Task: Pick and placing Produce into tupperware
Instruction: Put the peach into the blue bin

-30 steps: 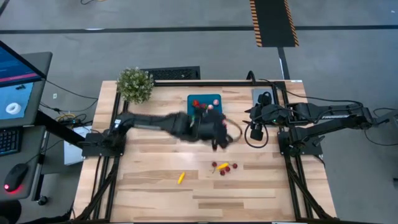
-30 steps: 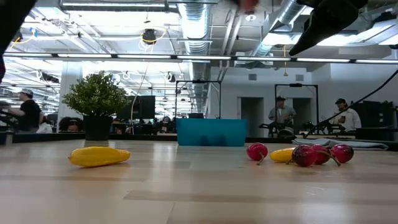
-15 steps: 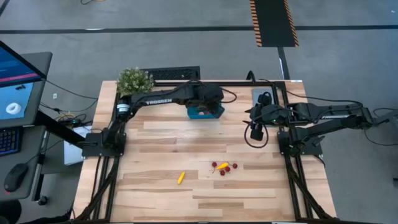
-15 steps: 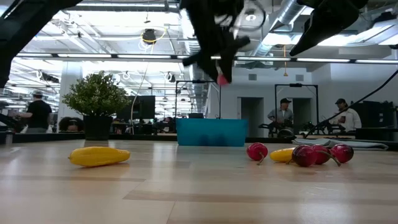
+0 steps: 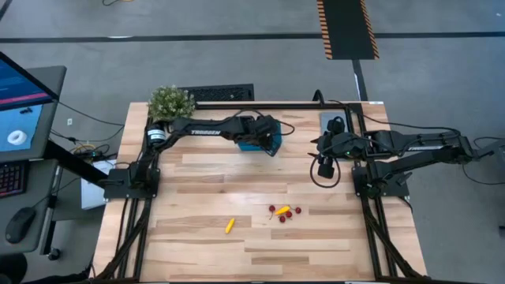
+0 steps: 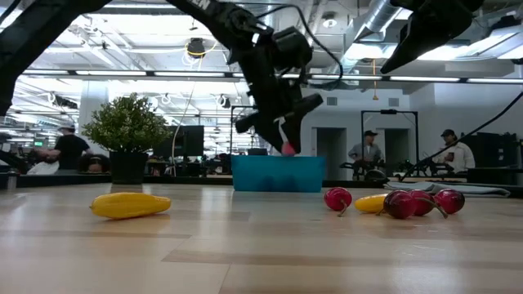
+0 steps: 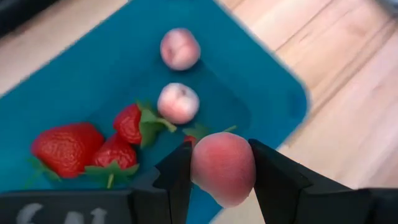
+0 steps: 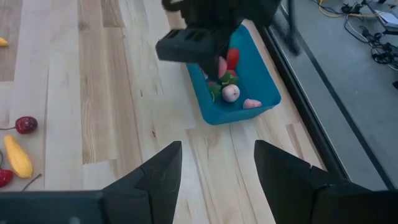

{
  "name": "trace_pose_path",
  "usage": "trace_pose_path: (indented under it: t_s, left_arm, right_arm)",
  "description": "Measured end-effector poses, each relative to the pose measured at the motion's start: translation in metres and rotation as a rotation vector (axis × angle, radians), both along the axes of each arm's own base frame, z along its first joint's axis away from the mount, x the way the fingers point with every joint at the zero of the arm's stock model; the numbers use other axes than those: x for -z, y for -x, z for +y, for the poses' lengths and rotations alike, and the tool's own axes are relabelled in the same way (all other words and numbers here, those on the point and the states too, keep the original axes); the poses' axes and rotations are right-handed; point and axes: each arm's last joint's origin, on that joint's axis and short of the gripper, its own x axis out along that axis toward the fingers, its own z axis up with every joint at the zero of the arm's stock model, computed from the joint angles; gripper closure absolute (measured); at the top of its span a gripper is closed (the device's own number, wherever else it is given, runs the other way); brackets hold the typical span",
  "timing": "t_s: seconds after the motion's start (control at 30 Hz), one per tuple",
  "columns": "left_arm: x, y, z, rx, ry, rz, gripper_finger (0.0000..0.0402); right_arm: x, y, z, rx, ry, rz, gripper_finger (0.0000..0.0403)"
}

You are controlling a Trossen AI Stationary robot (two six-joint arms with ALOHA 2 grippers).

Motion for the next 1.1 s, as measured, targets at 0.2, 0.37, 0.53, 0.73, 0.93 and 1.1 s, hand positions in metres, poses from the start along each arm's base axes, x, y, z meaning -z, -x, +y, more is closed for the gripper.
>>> trace_pose_path:
  t_s: [0.2, 0.37, 0.53, 0.73, 0.93, 1.1]
  left_arm:
    - [0.006, 0.003, 0.013, -0.024, -0.001, -0.026, 0.0268]
    - [0.006, 0.005, 0.021, -0.035, -0.012, -0.038, 0.0268]
    - [0.01, 0.003, 0.024, -0.026, -0.019, -0.038, 0.0268]
    - [0.032, 0.001, 0.026, -0.019, 0.02, 0.004, 0.0268]
    - [0.041, -0.006, 0.028, -0.014, 0.029, -0.021, 0.0268]
    - [0.044, -0.005, 0.027, -0.014, 0.036, -0.005, 0.0268]
  right_arm:
    - [0.0, 0.0, 0.0, 0.0, 0.0, 0.0, 0.0178]
    - [0.0, 0.0, 0.0, 0.0, 0.0, 0.0, 0.0178]
    - [0.0, 0.0, 0.0, -0.001, 0.001, 0.0, 0.0178]
    - [0.0, 0.0, 0.0, -0.002, 0.002, 0.001, 0.0178]
    - [0.0, 0.0, -0.001, -0.006, 0.013, 0.007, 0.0178]
    - [0.0, 0.0, -0.002, 0.0, 0.013, 0.005, 0.0178]
